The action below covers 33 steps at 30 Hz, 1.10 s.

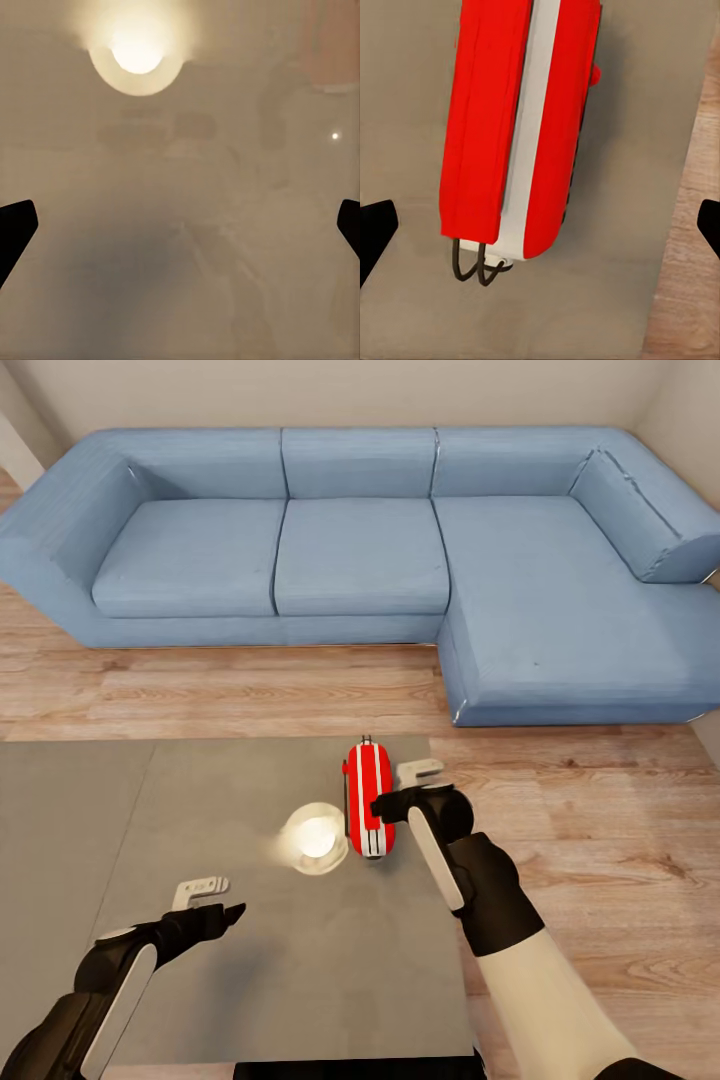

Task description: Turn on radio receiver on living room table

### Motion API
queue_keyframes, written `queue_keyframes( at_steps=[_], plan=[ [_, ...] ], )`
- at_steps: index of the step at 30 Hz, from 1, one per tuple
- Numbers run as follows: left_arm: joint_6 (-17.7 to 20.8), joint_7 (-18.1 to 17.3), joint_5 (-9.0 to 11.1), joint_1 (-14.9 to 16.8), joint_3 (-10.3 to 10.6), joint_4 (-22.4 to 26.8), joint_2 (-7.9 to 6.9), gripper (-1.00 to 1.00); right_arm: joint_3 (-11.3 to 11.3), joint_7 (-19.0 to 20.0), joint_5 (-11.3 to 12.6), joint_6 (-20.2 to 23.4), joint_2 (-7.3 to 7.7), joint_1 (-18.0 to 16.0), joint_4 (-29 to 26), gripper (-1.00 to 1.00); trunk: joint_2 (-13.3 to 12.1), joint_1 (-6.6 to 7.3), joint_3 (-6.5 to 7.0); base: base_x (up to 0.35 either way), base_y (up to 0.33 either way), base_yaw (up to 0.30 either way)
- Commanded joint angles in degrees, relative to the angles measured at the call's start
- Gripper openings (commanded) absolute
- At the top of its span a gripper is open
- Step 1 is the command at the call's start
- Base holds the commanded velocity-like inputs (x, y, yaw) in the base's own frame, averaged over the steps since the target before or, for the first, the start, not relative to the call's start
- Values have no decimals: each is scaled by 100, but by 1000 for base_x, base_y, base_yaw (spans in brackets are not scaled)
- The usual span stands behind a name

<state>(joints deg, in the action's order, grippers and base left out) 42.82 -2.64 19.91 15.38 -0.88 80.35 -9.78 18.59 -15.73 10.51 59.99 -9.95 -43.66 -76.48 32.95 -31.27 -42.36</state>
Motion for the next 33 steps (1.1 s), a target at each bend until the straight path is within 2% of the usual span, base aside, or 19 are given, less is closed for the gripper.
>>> queue_keyframes(
  at_steps=[1,20,24,25,28,33],
  plan=[
    [1,-2,-1,0,0,0,0,100,1,-6,-2,1,-5,0,6,100,0,0,0,0,0,0],
    [5,-8,-5,0,0,-9,81,100,15,-62,-29,1,-5,-15,131,100,0,0,0,0,0,0],
    [7,-1,-9,0,0,-37,87,100,18,-140,-60,1,-5,-412,611,100,0,0,0,0,0,0],
    [7,-1,-15,0,0,-59,86,100,16,-149,-55,-65,-5,-626,934,100,0,0,0,0,0,0],
    [2,-1,-20,0,2,-74,85,100,14,-155,-38,-255,-5,-896,1294,100,0,0,0,0,0,0],
    [-1,0,-22,0,0,-80,87,100,13,-151,-11,-351,-5,-1102,1469,100,0,0,0,0,0,0]
  ],
)
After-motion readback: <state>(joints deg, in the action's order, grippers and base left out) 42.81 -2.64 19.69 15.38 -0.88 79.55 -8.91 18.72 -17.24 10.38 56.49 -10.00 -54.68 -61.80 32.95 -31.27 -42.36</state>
